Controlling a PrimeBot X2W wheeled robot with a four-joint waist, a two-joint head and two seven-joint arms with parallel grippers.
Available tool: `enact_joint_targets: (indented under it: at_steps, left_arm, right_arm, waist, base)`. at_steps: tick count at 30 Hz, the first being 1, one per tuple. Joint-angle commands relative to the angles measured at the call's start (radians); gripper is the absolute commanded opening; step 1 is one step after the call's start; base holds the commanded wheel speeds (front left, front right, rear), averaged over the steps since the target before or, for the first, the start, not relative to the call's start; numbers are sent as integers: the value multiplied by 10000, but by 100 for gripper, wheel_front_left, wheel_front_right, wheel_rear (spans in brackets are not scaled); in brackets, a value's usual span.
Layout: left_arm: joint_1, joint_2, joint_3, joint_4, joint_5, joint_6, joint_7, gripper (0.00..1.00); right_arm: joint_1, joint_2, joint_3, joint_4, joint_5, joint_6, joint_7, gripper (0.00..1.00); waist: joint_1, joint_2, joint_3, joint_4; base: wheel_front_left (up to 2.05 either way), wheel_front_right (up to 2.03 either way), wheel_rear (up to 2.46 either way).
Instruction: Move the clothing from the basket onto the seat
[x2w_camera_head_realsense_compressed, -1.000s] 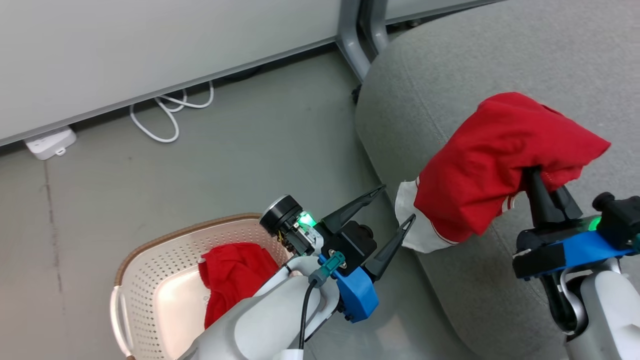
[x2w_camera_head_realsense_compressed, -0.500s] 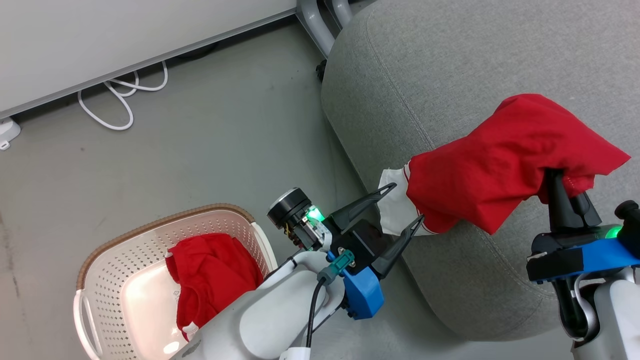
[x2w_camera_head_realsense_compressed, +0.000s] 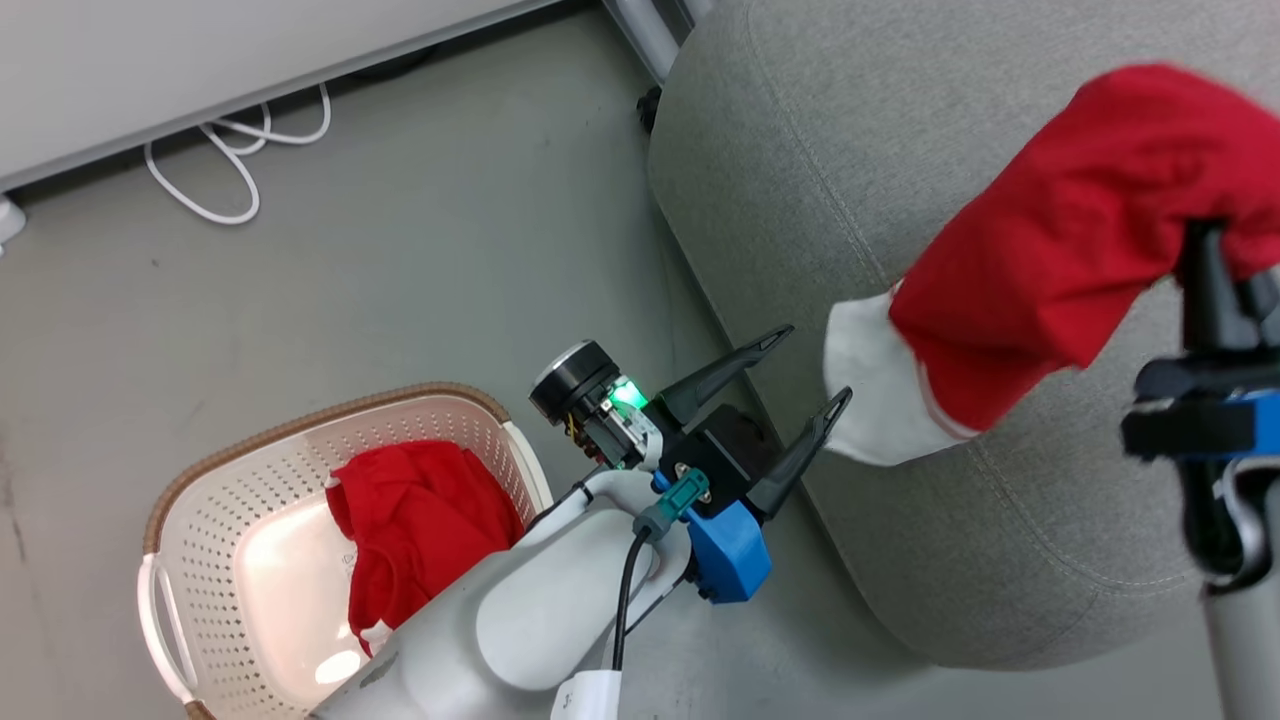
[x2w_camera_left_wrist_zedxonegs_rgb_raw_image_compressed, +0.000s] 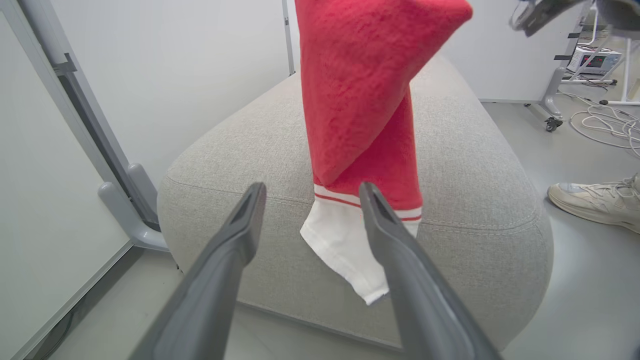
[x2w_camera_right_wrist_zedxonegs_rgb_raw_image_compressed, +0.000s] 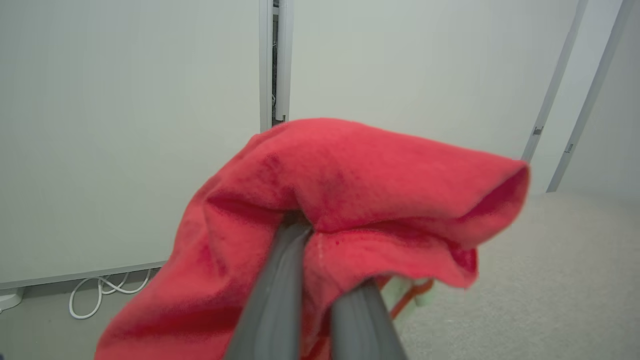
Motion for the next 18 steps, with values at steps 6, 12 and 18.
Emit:
enact_joint_targets:
  at_steps: [6, 12, 18]
  left_arm:
    - [-489, 130, 163, -2, 224, 113, -27, 100]
    - [-1027, 211, 165, 24, 435, 161, -22, 100]
    - [-1756, 205, 126, -56, 649, 236, 33, 100]
  right_arm:
    - [-1886, -912, -627, -389, -124, 1, -13, 0]
    - [-3565, -2049, -1586, -411, -94, 1, -11, 0]
    - [-4597, -3316, -2881, 122, -62, 1, -11, 0]
  waist:
    - [0, -1, 839, 146]
    - [0, -1, 1807, 359]
    - [0, -1, 2902, 674]
  base:
    - [0, 0, 0]
    - [0, 0, 0]
    - [0, 0, 0]
